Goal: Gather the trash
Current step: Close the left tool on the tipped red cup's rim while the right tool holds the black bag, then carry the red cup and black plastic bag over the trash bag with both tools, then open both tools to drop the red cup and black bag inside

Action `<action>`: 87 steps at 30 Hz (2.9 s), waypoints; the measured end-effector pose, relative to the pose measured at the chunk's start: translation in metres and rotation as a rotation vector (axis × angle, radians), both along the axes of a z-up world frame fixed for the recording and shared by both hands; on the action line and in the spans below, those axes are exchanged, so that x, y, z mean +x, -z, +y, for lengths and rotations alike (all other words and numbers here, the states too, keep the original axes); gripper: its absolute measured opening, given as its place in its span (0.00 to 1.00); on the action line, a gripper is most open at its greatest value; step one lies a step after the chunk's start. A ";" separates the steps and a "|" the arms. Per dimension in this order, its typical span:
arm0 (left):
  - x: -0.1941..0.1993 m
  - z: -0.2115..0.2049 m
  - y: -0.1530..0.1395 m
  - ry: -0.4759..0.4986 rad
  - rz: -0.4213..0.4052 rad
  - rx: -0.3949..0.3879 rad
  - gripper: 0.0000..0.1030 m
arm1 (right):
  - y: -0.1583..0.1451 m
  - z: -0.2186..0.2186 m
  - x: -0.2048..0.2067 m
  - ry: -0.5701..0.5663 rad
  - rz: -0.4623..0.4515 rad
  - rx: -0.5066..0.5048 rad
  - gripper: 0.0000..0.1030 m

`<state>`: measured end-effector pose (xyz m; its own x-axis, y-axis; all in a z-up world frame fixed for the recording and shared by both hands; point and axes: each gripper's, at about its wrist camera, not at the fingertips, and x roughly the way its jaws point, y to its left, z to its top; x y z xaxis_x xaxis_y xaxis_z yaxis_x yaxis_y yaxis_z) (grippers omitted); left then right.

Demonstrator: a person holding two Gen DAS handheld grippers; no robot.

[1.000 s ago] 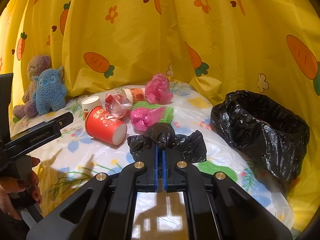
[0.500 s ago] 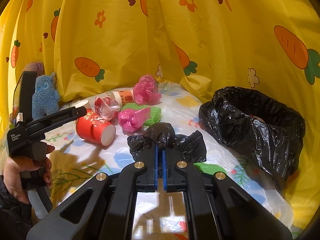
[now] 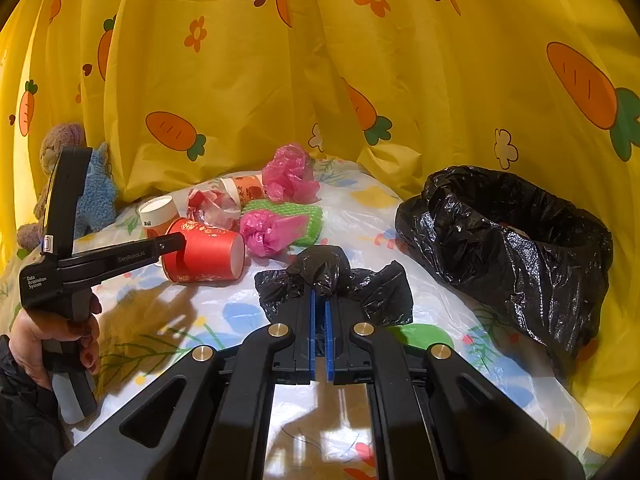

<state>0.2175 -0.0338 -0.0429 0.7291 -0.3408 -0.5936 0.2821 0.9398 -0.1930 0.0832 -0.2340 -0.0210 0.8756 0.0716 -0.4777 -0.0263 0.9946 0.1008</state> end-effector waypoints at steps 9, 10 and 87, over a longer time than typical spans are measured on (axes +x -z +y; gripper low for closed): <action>-0.025 -0.017 -0.014 0.045 -0.054 0.001 0.02 | -0.003 0.002 -0.006 0.005 -0.004 0.000 0.04; -0.030 -0.018 -0.017 0.041 -0.063 0.000 0.02 | -0.003 0.002 -0.007 0.007 -0.006 0.000 0.04; 0.042 -0.284 -0.041 0.579 -0.071 -0.206 0.24 | -0.012 -0.169 0.065 0.492 -0.042 -0.192 0.05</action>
